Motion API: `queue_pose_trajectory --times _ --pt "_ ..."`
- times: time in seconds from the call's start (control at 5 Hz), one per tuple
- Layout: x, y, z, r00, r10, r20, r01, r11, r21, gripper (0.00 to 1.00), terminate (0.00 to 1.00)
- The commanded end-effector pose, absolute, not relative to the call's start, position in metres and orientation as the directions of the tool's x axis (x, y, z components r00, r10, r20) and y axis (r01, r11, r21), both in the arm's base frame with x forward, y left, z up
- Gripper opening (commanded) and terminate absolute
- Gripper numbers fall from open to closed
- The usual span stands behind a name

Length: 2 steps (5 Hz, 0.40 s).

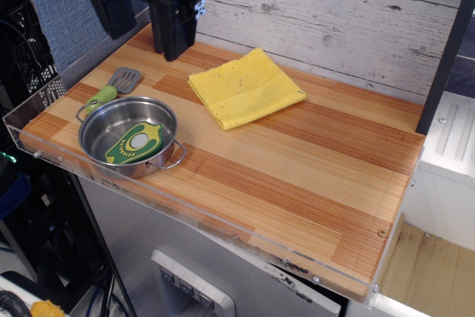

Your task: Put the pepper in the pot.

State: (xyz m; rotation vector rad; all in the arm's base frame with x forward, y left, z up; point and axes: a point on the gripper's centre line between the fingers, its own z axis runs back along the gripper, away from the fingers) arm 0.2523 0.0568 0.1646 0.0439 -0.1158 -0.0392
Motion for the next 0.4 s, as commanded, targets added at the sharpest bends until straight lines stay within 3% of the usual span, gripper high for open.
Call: queue_pose_trajectory --times 0.0,0.2 --pt "0.2512 0.0580 0.1718 0.992 -0.044 0.118 0.037 0.998 0.058 1.00 0.00" --pt "0.2512 0.0580 0.1718 0.992 -0.044 0.118 0.037 0.998 0.058 1.00 1.00"
